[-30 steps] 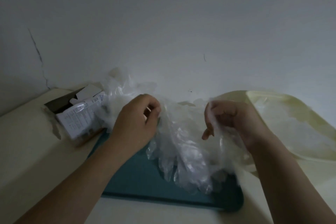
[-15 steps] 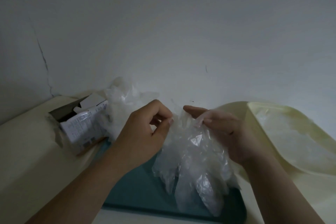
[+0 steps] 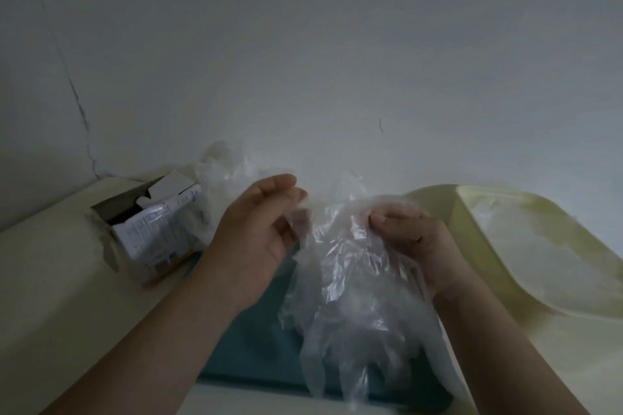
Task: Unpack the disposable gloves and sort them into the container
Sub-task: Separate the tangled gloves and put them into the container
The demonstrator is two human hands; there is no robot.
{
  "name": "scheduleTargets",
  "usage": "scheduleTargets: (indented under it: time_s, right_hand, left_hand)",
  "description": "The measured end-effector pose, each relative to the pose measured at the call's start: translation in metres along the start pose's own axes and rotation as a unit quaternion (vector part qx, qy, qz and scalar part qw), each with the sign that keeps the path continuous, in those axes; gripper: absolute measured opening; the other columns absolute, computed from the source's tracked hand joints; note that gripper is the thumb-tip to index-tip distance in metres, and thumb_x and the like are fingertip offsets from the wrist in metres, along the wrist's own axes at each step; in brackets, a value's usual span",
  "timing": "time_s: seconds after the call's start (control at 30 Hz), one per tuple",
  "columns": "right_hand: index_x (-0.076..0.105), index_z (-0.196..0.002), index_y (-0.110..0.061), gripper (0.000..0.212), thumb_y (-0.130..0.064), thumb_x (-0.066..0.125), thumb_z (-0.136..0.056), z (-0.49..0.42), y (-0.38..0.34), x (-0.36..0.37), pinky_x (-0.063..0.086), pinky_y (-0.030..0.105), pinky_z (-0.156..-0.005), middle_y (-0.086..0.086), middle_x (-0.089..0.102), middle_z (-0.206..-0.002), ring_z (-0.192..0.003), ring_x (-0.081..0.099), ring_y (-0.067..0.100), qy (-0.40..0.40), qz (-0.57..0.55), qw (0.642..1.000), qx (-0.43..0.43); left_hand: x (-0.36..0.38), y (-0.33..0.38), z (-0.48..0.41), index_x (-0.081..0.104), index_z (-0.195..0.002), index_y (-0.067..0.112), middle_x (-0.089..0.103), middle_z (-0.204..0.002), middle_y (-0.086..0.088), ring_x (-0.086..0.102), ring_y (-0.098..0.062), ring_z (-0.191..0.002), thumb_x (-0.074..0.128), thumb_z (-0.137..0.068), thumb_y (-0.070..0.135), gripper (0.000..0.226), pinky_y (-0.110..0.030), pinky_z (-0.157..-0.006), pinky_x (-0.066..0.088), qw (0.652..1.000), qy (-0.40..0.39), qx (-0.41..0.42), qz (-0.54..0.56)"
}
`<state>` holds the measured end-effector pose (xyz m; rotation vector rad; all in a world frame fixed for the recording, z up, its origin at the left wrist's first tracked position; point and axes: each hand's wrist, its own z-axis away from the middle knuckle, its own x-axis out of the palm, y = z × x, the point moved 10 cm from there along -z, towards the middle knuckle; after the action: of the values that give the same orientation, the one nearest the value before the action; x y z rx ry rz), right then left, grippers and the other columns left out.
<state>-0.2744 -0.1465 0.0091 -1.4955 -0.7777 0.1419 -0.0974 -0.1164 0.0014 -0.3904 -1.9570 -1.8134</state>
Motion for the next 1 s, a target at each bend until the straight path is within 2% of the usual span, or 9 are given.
scheduleTargets:
  time_s: [0.07,0.13,0.2,0.27,0.3,0.47,0.63,0.83,1.0]
  right_hand:
    - [0.067,-0.079,0.0,0.016,-0.009,0.075,-0.069,0.001,-0.004,-0.001,0.051,0.031,-0.059,0.014,0.062,-0.069,-0.057,0.061,0.025,0.021,0.015,1.0,-0.006]
    - [0.069,-0.083,0.0,0.017,-0.012,0.075,-0.074,0.001,-0.007,0.0,0.051,0.032,-0.062,0.016,0.063,-0.073,-0.062,0.061,0.026,0.031,0.041,0.999,-0.015]
    - [0.072,-0.089,0.002,0.012,-0.01,0.073,-0.085,0.002,-0.014,-0.004,0.053,0.032,-0.064,0.017,0.066,-0.076,-0.066,0.063,0.026,0.061,0.08,0.994,-0.033]
    - [0.076,-0.094,0.001,0.015,-0.01,0.067,-0.096,0.008,-0.024,-0.014,0.055,0.033,-0.067,0.018,0.07,-0.082,-0.073,0.065,0.026,0.112,0.155,0.98,-0.053]
    - [0.078,-0.096,-0.001,0.018,-0.012,0.064,-0.099,0.011,-0.031,-0.019,0.055,0.034,-0.068,0.017,0.072,-0.085,-0.075,0.066,0.025,0.138,0.191,0.969,-0.068]
    - [0.075,-0.096,-0.007,0.016,-0.014,0.062,-0.102,0.041,-0.087,-0.056,0.057,0.035,-0.063,0.015,0.076,-0.086,-0.073,0.07,0.024,0.258,0.227,0.931,-0.125]
    - [0.072,-0.102,-0.015,0.013,-0.019,0.06,-0.104,0.084,-0.15,-0.108,0.042,0.024,-0.04,0.016,0.073,-0.073,-0.043,0.061,0.023,0.337,0.321,0.879,-0.108]
    - [0.075,-0.102,-0.02,0.01,-0.025,0.067,-0.101,0.114,-0.176,-0.169,0.061,0.036,-0.056,0.013,0.078,-0.084,-0.063,0.072,0.023,0.313,0.419,0.852,0.002]
    - [0.076,-0.099,-0.007,0.017,-0.023,0.07,-0.097,0.108,-0.173,-0.2,0.061,0.053,-0.068,0.018,0.078,-0.089,-0.062,0.071,0.028,0.331,0.471,0.817,0.035]
  left_hand:
    - [0.019,-0.03,0.005,0.068,-0.131,0.008,0.066,-0.132,-0.018,0.062,-0.03,-0.115,0.084,-0.085,0.037,0.057,-0.047,-0.111,0.049,0.986,-0.055,-0.134,0.083]
    - [0.044,-0.038,0.023,0.076,-0.121,0.003,0.072,-0.127,-0.018,0.069,-0.024,-0.114,0.074,-0.09,0.037,0.046,-0.041,-0.108,0.053,0.972,-0.128,-0.188,0.062]
    - [0.049,-0.04,0.025,0.082,-0.107,0.003,0.076,-0.116,-0.019,0.076,-0.028,-0.105,0.065,-0.089,0.025,0.033,-0.039,-0.094,0.061,0.974,-0.142,-0.174,0.018]
    - [0.043,-0.036,0.025,0.073,-0.125,0.002,0.061,-0.137,-0.033,0.065,-0.042,-0.122,0.068,-0.094,0.024,0.039,-0.056,-0.112,0.047,0.982,-0.13,-0.135,-0.014]
    - [0.036,-0.033,0.021,0.072,-0.127,0.003,0.059,-0.137,-0.035,0.064,-0.042,-0.119,0.068,-0.095,0.023,0.038,-0.057,-0.112,0.045,0.986,-0.11,-0.121,-0.018]
    - [0.042,-0.026,0.019,0.081,-0.091,0.015,0.073,-0.094,-0.009,0.069,-0.024,-0.088,0.071,-0.085,0.026,0.016,-0.041,-0.085,0.052,0.993,-0.075,-0.075,-0.053]
    - [0.091,-0.01,0.023,0.071,-0.09,0.006,0.076,-0.117,-0.019,0.074,-0.034,-0.109,0.066,-0.085,0.02,0.015,-0.051,-0.1,0.053,0.992,-0.1,-0.036,-0.071]
    - [0.155,0.01,0.04,0.058,-0.115,-0.003,0.073,-0.124,-0.022,0.072,-0.046,-0.111,0.06,-0.095,0.017,0.028,-0.057,-0.091,0.061,0.977,-0.184,-0.024,-0.107]
    - [0.217,0.015,0.061,0.062,-0.096,0.009,0.063,-0.14,-0.025,0.071,-0.045,-0.109,0.055,-0.1,0.017,0.011,-0.056,-0.085,0.061,0.949,-0.295,-0.066,-0.087]
